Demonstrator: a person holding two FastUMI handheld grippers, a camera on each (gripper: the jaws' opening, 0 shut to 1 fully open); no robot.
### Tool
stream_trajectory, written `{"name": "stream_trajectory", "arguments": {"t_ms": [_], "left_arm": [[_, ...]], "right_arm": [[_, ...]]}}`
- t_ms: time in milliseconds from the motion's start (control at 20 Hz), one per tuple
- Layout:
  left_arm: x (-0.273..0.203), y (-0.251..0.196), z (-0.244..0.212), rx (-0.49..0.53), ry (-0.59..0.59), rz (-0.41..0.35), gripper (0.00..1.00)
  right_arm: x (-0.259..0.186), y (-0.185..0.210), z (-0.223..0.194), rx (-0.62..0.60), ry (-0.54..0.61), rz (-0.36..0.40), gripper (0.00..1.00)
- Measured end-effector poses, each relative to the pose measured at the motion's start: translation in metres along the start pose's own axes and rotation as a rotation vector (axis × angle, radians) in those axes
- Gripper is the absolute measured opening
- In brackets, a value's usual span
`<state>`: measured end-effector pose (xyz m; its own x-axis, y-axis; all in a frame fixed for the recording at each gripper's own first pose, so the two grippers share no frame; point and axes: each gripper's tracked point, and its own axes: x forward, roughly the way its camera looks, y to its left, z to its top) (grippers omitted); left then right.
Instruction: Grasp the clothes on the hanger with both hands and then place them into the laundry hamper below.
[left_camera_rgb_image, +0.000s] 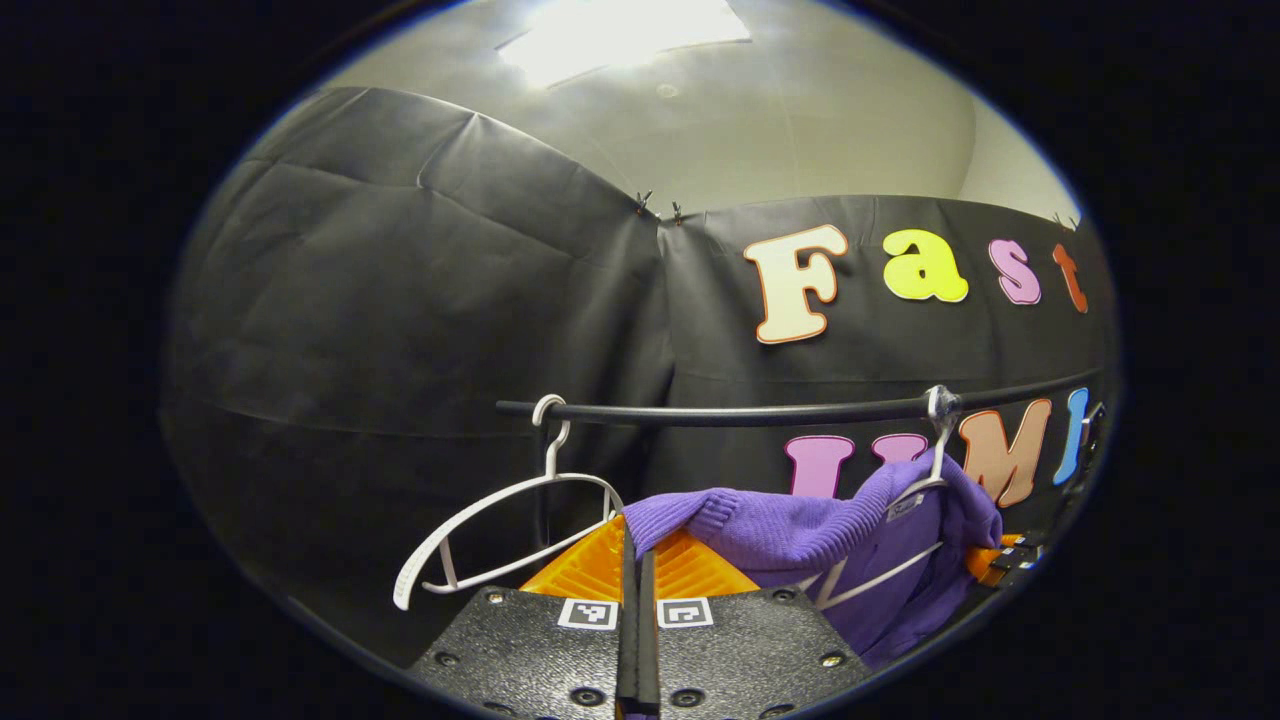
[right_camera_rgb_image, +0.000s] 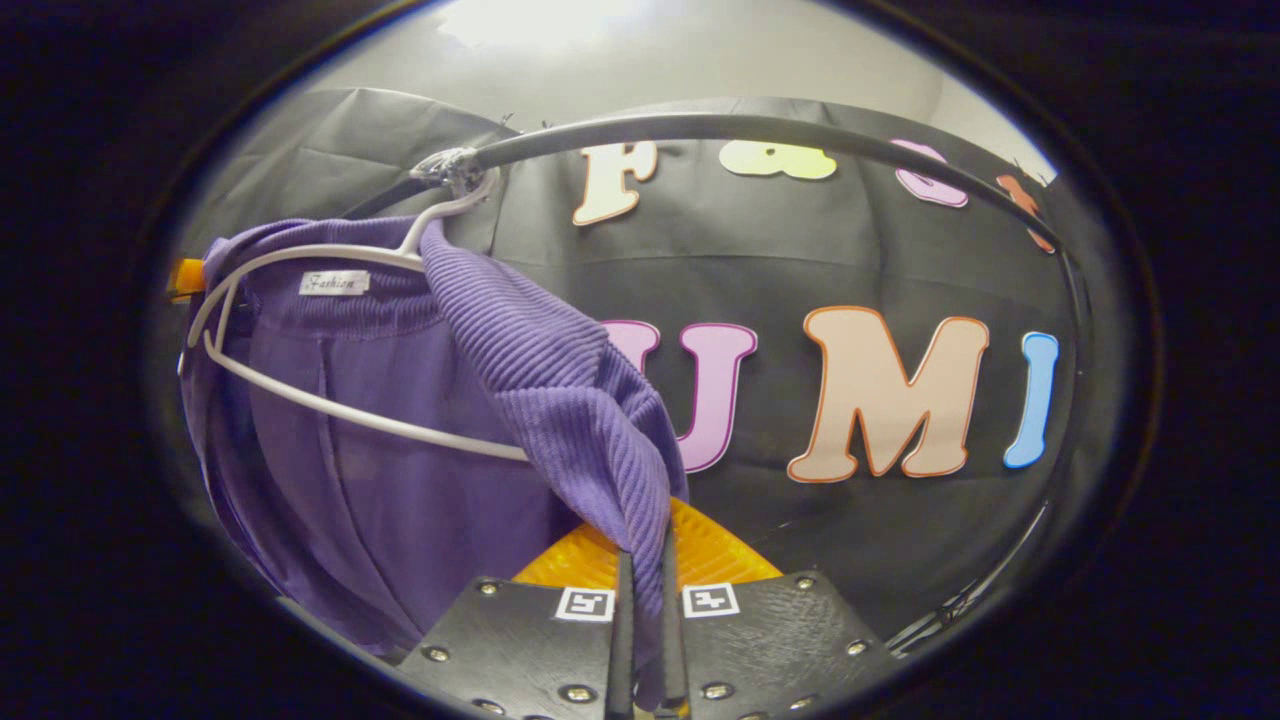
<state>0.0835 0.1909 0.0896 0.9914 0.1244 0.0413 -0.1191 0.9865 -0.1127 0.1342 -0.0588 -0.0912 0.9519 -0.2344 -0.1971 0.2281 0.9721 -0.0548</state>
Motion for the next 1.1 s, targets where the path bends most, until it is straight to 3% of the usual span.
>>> {"name": "stream_trajectory", "arguments": {"t_ms": [400,700,1100], "left_arm": [[0.018,-0.005,-0.024,0.000,0.030,-0.027,0.00],[0.023,-0.023,-0.046,-0.012,0.039,-0.103,0.00],[0.021,-0.040,-0.075,-0.052,0.057,-0.160,0.00]], "right_arm": [[0.016,-0.037,0.023,0.031,-0.053,-0.062,0.11],[0.034,-0.066,0.020,0.049,-0.034,-0.126,0.11],[0.043,-0.087,0.024,0.049,-0.048,-0.156,0.11]]}}
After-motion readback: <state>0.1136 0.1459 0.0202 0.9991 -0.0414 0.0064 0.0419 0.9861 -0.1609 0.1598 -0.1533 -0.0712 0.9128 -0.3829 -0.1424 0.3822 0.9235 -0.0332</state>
